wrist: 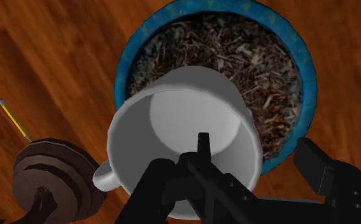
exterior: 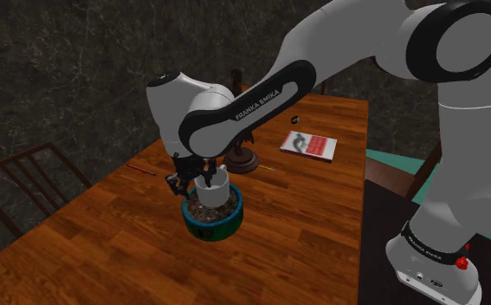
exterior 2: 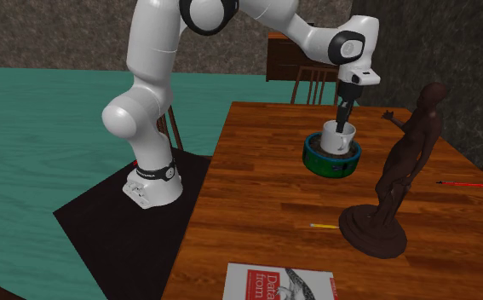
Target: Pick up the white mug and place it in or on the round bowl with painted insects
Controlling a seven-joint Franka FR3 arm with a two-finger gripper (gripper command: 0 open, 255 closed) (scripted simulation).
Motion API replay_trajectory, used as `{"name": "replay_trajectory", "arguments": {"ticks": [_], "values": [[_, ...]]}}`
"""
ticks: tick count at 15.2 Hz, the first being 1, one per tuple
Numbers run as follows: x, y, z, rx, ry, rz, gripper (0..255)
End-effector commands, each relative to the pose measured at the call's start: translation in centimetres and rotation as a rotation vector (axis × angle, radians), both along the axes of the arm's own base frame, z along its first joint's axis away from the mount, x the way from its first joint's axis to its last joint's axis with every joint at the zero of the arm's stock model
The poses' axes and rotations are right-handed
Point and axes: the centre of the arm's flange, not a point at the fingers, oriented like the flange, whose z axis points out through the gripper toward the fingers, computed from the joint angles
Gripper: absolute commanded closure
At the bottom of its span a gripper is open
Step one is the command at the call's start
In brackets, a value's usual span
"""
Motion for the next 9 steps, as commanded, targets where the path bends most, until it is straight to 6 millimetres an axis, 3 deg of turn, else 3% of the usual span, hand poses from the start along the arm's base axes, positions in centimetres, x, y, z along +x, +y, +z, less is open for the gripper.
{"name": "replay_trajectory", "arguments": {"ticks": [1, 4, 8, 9], "values": [[0.0, 0.0, 0.0, 0.0, 0.0, 0.0, 0], [0.0, 0.0, 0.0, 0.0, 0.0, 0.0, 0], [-0.2, 0.2, 5.0, 0.0, 0.0, 0.0, 0], [-0.2, 0.2, 5.0, 0.0, 0.0, 0.0, 0]]}}
